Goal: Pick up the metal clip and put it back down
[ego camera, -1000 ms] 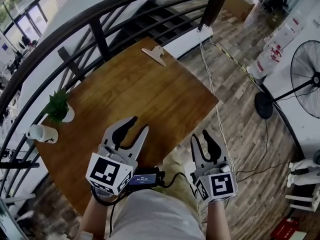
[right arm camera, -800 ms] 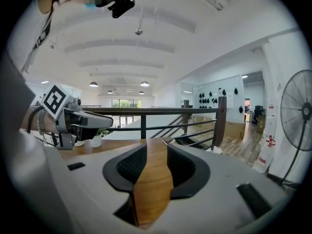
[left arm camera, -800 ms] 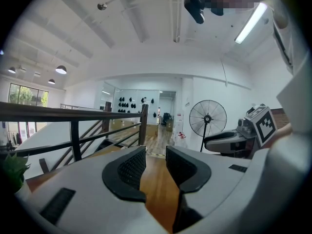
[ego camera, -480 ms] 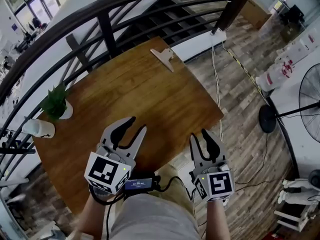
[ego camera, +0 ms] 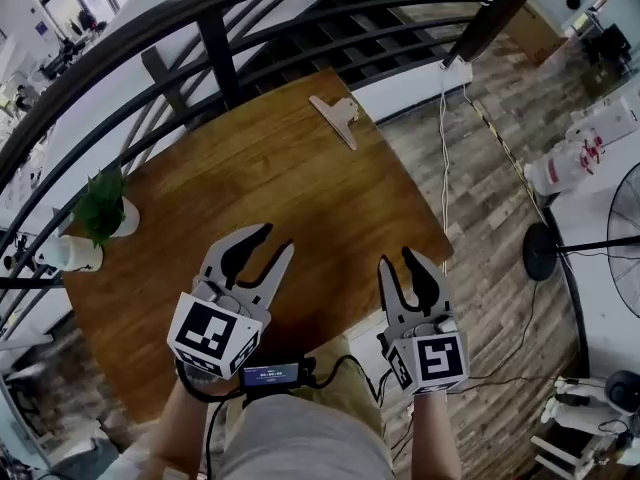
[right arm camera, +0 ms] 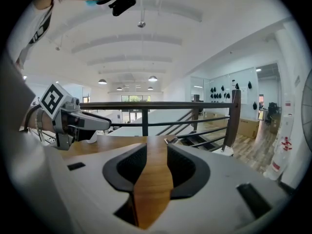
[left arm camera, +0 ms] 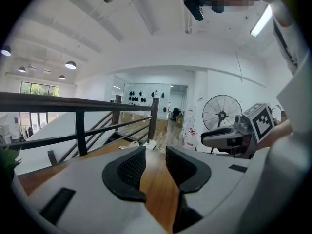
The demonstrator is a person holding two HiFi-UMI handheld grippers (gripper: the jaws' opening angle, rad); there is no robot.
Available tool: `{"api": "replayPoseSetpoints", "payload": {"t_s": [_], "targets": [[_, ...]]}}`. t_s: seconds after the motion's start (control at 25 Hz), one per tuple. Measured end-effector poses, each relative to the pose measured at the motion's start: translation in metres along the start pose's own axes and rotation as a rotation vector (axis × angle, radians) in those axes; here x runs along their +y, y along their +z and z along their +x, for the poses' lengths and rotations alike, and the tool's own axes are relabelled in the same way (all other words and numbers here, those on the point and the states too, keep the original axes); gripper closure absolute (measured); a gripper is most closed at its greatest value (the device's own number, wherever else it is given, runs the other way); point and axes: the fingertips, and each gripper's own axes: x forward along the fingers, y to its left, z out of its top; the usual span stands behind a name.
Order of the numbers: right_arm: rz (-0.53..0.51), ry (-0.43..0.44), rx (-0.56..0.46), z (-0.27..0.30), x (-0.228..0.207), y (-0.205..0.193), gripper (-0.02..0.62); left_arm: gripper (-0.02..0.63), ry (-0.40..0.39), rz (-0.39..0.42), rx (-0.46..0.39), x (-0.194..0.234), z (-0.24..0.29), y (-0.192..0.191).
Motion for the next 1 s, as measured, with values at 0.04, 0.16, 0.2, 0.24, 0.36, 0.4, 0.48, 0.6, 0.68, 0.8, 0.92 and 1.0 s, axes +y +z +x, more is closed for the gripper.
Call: {"api": "replayPoseSetpoints", "payload": {"t_s": [0.04,0.16,0.2,0.24,0.36,0.4,0.48,0.6,0.68,0.8,0.92,1.0], "targets": [[0.000,0.006,0.001,0.007,-0.003,0.000,0.459,0.472,0.004,-0.003,0.002,0.003,0.005,-0.001],[-0.004,0.022,0.014,0.029,-0.007,-0.002,0.459,0.472,0.015,-0.018,0.013,0.015,0.015,-0.007],[-0.007,0.028,0.019,0.036,-0.008,-0.003,0.459,0.472,0.019,-0.024,0.016,0.019,0.019,-0.009],[-0.008,0.033,0.025,0.043,-0.011,-0.003,0.459,0.472,0.022,-0.030,0.018,0.022,0.023,-0.010],[-0.005,0.049,0.042,0.061,-0.018,-0.007,0.459,0.472,0.031,-0.035,0.029,0.028,0.036,-0.015],[-0.005,0.055,0.046,0.067,-0.020,-0.008,0.459,0.472,0.035,-0.035,0.034,0.030,0.040,-0.016],[-0.005,0.069,0.051,0.079,-0.023,-0.010,0.459,0.472,0.046,-0.036,0.041,0.036,0.048,-0.019],[-0.006,0.088,0.059,0.095,-0.030,-0.013,0.459,0.472,0.060,-0.042,0.042,0.043,0.062,-0.022],[-0.008,0.100,0.066,0.107,-0.033,-0.015,0.459,0.472,0.067,-0.047,0.044,0.048,0.070,-0.024],[-0.011,0.118,0.073,0.124,-0.040,-0.016,0.459,0.472,0.082,-0.052,0.044,0.056,0.082,-0.025],[-0.008,0.132,0.079,0.141,-0.048,-0.020,0.459,0.472,0.096,-0.059,0.050,0.063,0.093,-0.030],[-0.002,0.142,0.083,0.152,-0.053,-0.022,0.459,0.472,0.109,-0.062,0.056,0.067,0.099,-0.032]]}}
